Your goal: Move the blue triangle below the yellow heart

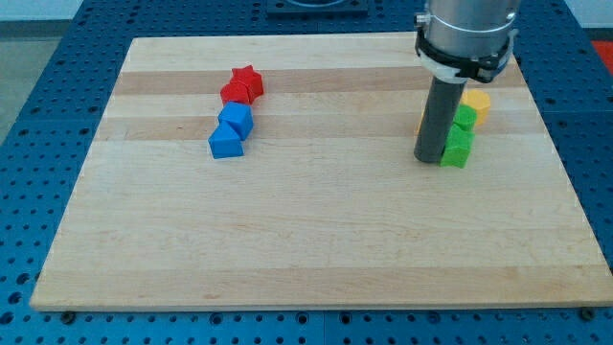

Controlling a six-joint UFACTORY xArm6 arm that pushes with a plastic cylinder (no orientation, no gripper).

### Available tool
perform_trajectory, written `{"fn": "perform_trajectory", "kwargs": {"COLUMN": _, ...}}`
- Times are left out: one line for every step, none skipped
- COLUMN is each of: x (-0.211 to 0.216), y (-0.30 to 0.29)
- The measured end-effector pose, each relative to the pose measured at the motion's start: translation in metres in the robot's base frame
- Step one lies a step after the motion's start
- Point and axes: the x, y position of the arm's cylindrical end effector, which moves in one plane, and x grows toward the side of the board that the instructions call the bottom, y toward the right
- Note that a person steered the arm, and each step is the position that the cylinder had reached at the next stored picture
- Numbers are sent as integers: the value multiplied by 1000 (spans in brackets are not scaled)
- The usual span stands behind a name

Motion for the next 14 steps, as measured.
{"fn": "perform_trajectory", "kwargs": {"x": 0, "y": 11}}
{"fn": "perform_trajectory", "kwargs": {"x": 0, "y": 11}}
{"fn": "perform_trajectory", "kwargs": {"x": 5, "y": -36}}
{"fn": "perform_trajectory", "kwargs": {"x": 16, "y": -110}}
{"fn": "perform_trajectory", "kwargs": {"x": 26, "y": -184}}
{"fn": "perform_trajectory", "kwargs": {"x": 28, "y": -251}}
{"fn": "perform_trajectory", "kwargs": {"x": 13, "y": -309}}
{"fn": "perform_trajectory", "kwargs": {"x": -15, "y": -339}}
{"fn": "perform_trajectory", "kwargs": {"x": -27, "y": -330}}
{"fn": "perform_trajectory", "kwargs": {"x": -25, "y": -297}}
{"fn": "perform_trajectory", "kwargs": {"x": -24, "y": -257}}
{"fn": "perform_trajectory", "kwargs": {"x": -24, "y": -221}}
{"fn": "perform_trajectory", "kwargs": {"x": -24, "y": -186}}
{"fn": "perform_trajectory", "kwargs": {"x": -20, "y": -156}}
